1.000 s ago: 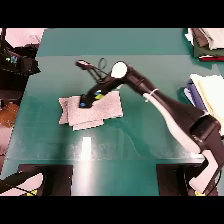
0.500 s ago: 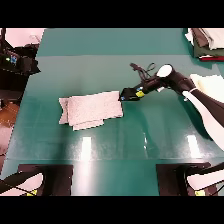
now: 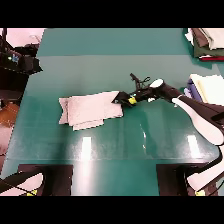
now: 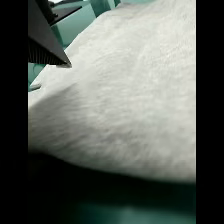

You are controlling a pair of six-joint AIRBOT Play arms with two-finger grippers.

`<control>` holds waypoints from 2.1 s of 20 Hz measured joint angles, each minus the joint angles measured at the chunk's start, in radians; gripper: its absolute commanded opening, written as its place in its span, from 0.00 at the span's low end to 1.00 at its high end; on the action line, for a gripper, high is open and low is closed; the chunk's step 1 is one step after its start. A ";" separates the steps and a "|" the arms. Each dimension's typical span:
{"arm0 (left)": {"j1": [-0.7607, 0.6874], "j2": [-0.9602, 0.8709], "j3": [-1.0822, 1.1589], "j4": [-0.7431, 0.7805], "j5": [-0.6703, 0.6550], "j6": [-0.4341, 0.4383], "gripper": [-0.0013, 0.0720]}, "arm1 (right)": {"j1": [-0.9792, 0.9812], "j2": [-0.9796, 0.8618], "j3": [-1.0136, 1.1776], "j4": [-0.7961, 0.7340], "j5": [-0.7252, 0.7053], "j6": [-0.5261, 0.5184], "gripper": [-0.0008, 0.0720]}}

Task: Fold the shirts.

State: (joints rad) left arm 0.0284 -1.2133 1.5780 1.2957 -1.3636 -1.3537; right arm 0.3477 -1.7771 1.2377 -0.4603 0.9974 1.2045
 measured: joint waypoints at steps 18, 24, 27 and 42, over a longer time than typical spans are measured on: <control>0.000 0.000 0.000 -0.021 -0.038 0.000 0.05 | -0.153 0.070 0.273 -0.094 0.104 -0.034 0.03; 0.000 0.000 0.000 -0.088 0.003 -0.001 0.05 | -0.545 0.250 0.275 -0.285 0.149 0.023 0.03; 0.000 -0.003 0.000 -0.126 0.018 -0.002 0.05 | -0.737 0.289 0.275 -0.311 0.141 0.032 0.03; 0.000 -0.006 0.000 -0.174 0.028 -0.005 0.05 | -1.056 0.315 0.448 -0.030 0.084 -0.062 0.03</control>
State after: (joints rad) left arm 0.0288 -1.2194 1.5780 1.1221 -1.3354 -1.3582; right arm -0.7078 -1.4616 1.6855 -0.4900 1.0813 1.1423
